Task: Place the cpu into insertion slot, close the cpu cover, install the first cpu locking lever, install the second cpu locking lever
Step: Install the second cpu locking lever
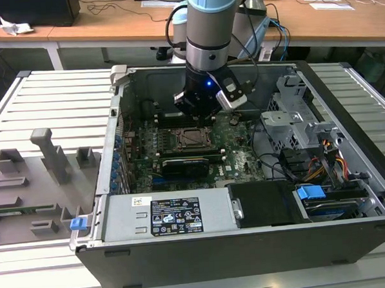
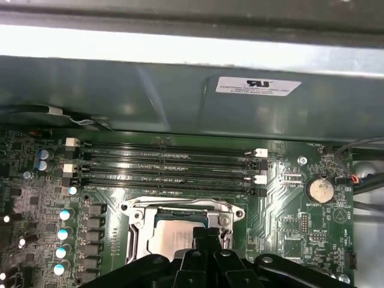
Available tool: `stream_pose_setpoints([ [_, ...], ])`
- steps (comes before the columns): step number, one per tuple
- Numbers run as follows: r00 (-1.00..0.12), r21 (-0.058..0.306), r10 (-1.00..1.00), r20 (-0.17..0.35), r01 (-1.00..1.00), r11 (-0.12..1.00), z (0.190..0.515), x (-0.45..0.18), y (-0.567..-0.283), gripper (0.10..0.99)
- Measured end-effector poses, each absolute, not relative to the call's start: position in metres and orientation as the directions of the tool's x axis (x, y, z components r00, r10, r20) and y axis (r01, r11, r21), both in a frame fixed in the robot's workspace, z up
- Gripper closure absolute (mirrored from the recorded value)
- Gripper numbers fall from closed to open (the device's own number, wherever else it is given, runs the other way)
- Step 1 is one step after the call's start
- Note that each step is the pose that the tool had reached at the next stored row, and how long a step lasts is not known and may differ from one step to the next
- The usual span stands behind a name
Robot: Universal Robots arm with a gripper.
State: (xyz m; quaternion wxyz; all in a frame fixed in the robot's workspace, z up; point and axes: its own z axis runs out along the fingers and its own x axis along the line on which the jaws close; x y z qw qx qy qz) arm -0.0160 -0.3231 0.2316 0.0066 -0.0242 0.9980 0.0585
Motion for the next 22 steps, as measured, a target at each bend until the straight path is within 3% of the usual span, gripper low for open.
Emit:
stream_pose_setpoints([
  [16, -0.999, 0.117, -0.047, -0.016, -0.049, 0.992, 0.249, -0.016, -0.344, 0.980],
  [22, -0.999, 0.117, -0.047, -0.016, -0.049, 0.992, 0.248, -0.018, -0.366, 0.980],
])
